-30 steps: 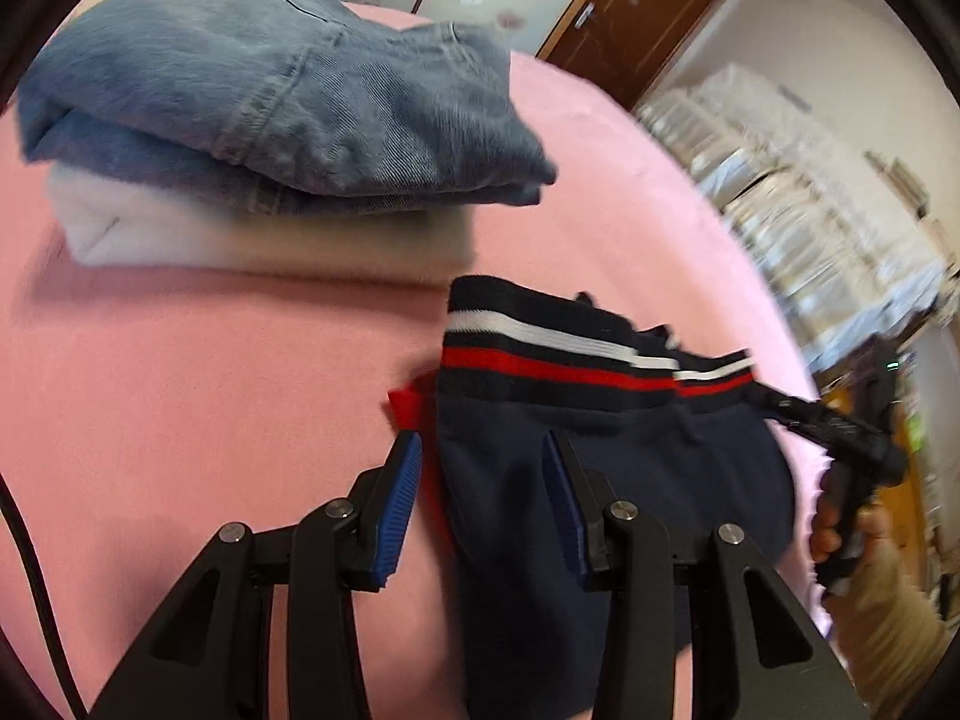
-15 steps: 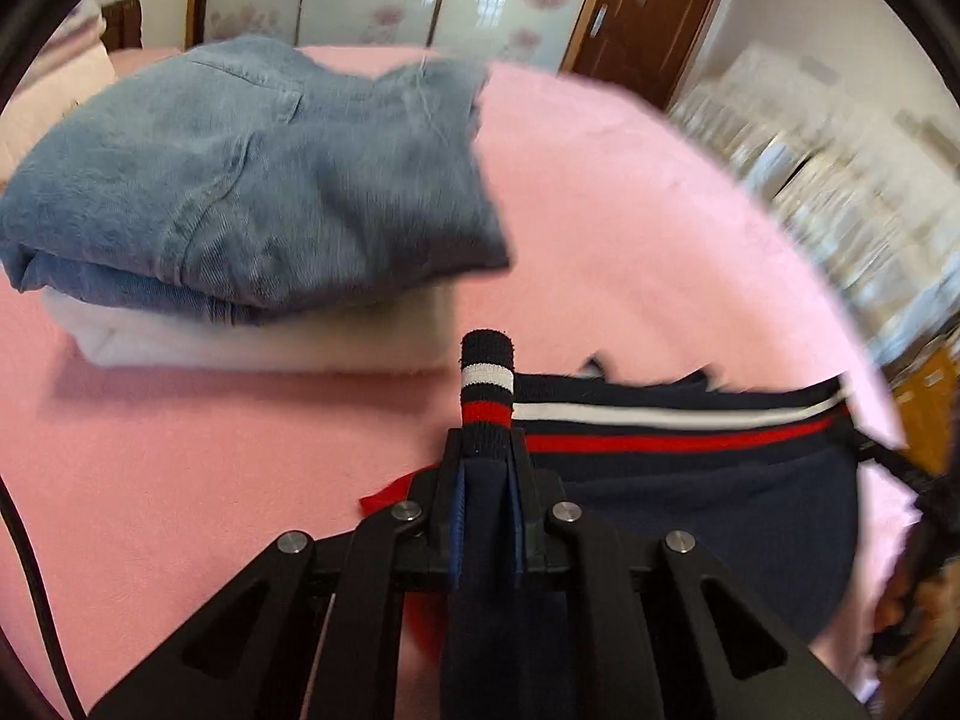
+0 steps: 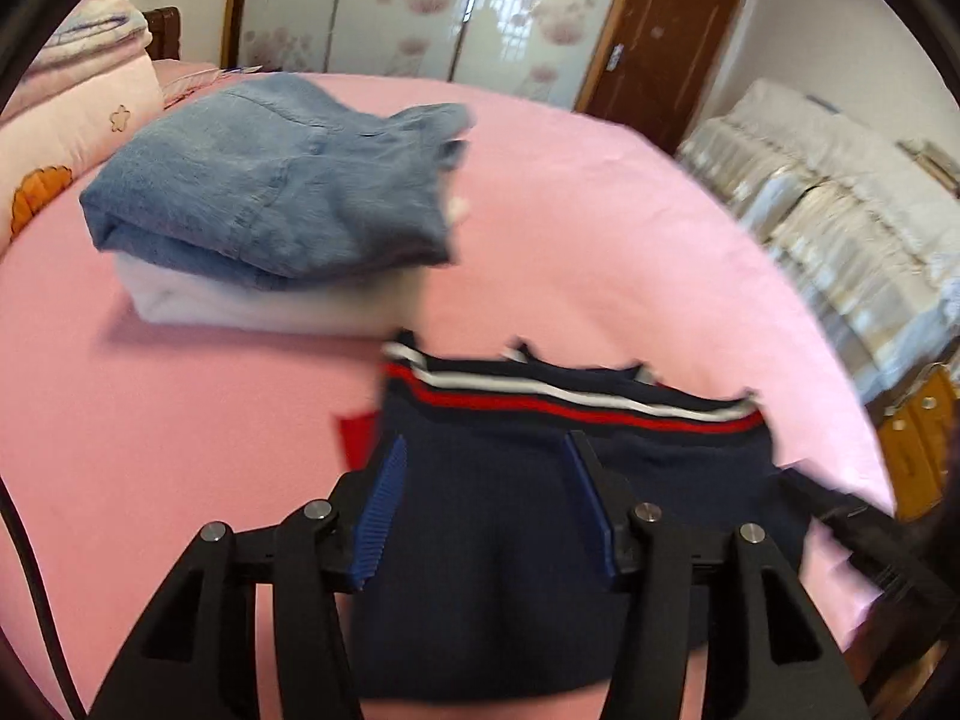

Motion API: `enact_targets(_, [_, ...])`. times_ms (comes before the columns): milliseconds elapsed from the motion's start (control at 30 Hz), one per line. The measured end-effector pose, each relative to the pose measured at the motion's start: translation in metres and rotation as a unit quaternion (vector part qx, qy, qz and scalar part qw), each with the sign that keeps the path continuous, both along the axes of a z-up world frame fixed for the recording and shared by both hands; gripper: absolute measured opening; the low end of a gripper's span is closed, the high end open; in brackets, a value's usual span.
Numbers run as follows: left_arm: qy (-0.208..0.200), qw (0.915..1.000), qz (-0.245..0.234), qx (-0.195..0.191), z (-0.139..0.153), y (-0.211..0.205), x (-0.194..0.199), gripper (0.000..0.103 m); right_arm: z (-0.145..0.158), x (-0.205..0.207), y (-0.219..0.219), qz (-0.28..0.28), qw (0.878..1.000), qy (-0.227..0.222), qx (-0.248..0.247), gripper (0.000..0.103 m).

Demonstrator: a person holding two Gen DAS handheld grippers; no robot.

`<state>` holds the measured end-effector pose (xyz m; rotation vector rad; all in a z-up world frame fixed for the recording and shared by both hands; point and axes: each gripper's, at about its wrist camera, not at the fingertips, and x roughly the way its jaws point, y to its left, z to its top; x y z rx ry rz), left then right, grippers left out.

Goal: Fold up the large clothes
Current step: 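Lay the hem down over the collar with both grippers, then open both grippers and withdraw them from the folded jacket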

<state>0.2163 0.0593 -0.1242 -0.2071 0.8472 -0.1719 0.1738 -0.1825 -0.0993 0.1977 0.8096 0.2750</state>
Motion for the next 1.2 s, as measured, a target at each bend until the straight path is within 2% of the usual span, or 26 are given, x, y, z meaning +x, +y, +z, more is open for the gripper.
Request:
enact_targets(67, [0.007, 0.9999, -0.011, 0.007, -0.007, -0.018, -0.012, 0.052, -0.009, -0.012, 0.026, 0.034, 0.999, 0.004, 0.004, 0.031])
enact_targets(133, [0.02, 0.9995, -0.016, 0.02, -0.021, -0.031, -0.024, 0.051, -0.018, -0.017, 0.046, 0.051, 0.999, 0.004, -0.016, 0.032])
enact_targets(300, [0.066, 0.9965, 0.018, 0.047, -0.061, -0.024, -0.03, 0.048, -0.049, -0.025, 0.051, 0.041, 0.998, 0.035, -0.035, 0.029])
enact_targets(333, [0.07, 0.9964, 0.023, 0.042, -0.065, -0.017, -0.031, 0.04, -0.051, -0.026, 0.043, 0.03, 0.998, 0.035, -0.037, 0.027])
enact_targets(367, [0.069, 0.9968, 0.025, 0.033, -0.066, -0.01, -0.033, 0.037, -0.052, -0.027, 0.031, 0.016, 0.999, 0.034, -0.037, 0.023])
enact_targets(400, [0.068, 0.9969, 0.027, 0.029, -0.066, -0.003, -0.035, 0.037, -0.051, -0.027, 0.014, 0.004, 0.999, 0.031, -0.027, 0.015])
enact_targets(433, [0.068, 0.9962, 0.038, 0.039, -0.065, 0.004, -0.037, 0.037, -0.05, -0.027, 0.001, -0.007, 0.999, 0.031, -0.021, 0.0])
enact_targets(467, [0.067, 0.9956, 0.046, 0.048, -0.065, 0.009, -0.039, 0.037, -0.05, -0.028, -0.014, -0.02, 0.999, 0.03, -0.018, 0.0])
enact_targets(533, [0.073, 0.9962, 0.041, 0.024, -0.069, 0.022, -0.041, 0.036, -0.051, -0.031, -0.032, -0.018, 0.999, 0.034, 0.013, 0.0])
enact_targets(600, [0.079, 0.9954, 0.048, 0.024, -0.075, 0.026, -0.046, 0.036, -0.052, -0.034, -0.035, -0.024, 0.999, 0.034, -0.001, 0.0])
enact_targets(633, [0.08, 0.9952, 0.048, 0.029, -0.075, 0.027, -0.048, 0.036, -0.051, -0.037, -0.034, -0.049, 0.998, 0.033, -0.033, 0.0])
enact_targets(667, [0.08, 0.9951, 0.049, 0.033, -0.074, 0.024, -0.051, 0.036, -0.05, -0.039, -0.036, -0.057, 0.997, 0.03, -0.038, 0.003])
enact_targets(733, [0.078, 0.9947, 0.049, 0.046, -0.072, 0.016, -0.047, 0.036, -0.052, -0.041, -0.047, -0.072, 0.997, 0.035, -0.012, 0.003])
enact_targets(867, [0.081, 0.9938, 0.048, 0.058, -0.07, 0.008, -0.046, 0.036, -0.066, -0.039, -0.053, -0.082, 0.995, 0.055, -0.004, 0.003])
enact_targets(1000, [0.086, 0.9938, 0.049, 0.052, -0.069, 0.01, -0.047, 0.036, -0.063, -0.04, -0.043, -0.08, 0.995, 0.051, -0.033, 0.003])
enact_targets(1100, [0.097, 0.993, 0.05, 0.045, -0.068, 0.015, -0.044, 0.036, -0.061, -0.04, -0.042, -0.085, 0.994, 0.057, -0.034, 0.003])
enact_targets(1167, [0.107, 0.9922, 0.051, 0.038, -0.064, 0.015, -0.044, 0.04, -0.059, -0.042, -0.042, -0.088, 0.994, 0.061, -0.032, 0.003])
enact_targets(1200, [0.112, 0.9919, 0.05, 0.035, -0.062, 0.016, -0.043, 0.047, -0.056, -0.043, -0.042, -0.089, 0.993, 0.062, -0.034, 0.003])
